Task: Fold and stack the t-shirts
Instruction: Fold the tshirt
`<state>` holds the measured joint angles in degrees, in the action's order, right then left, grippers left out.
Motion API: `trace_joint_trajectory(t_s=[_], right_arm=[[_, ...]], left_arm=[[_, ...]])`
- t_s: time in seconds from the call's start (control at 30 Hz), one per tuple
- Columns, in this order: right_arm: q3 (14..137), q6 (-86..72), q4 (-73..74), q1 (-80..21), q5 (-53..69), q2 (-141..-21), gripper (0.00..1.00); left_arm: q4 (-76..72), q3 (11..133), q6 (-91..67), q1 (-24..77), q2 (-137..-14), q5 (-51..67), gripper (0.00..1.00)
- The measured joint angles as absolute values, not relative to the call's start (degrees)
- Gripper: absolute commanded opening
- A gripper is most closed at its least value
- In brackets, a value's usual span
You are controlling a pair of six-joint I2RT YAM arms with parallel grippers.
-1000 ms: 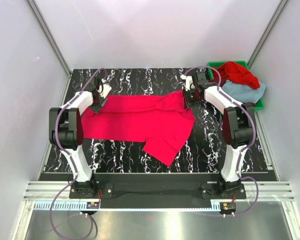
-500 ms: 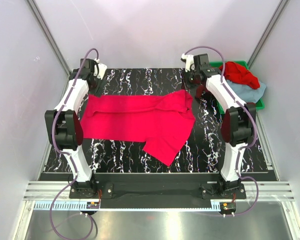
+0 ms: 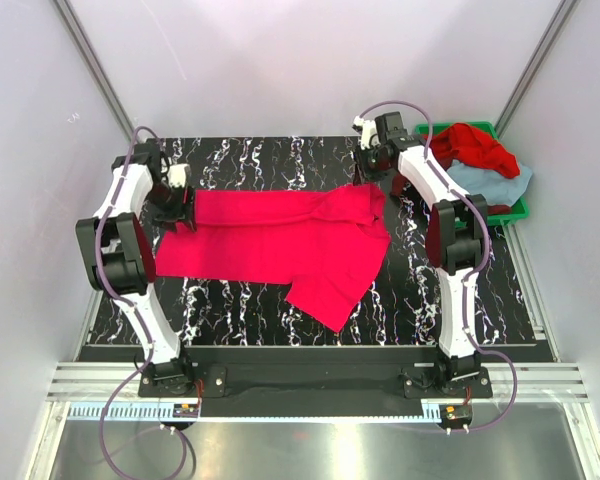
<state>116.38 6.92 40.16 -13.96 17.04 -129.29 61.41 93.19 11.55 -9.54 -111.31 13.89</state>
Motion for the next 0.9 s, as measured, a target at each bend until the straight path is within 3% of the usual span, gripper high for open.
trace_joint_trajectory(t_s=[0.73, 0.9], right_arm=[[112.07, 7.11, 39.72, -14.0, 17.58, -133.62, 0.31], [111.94, 7.29, 39.7, -14.28, 17.47, -134.13, 0.31]], left_arm=[[61.67, 106.8, 10.9, -17.74, -126.89, 18.59, 0.59], [61.63, 108.36, 10.9, -17.45, -129.99, 18.87, 0.5]])
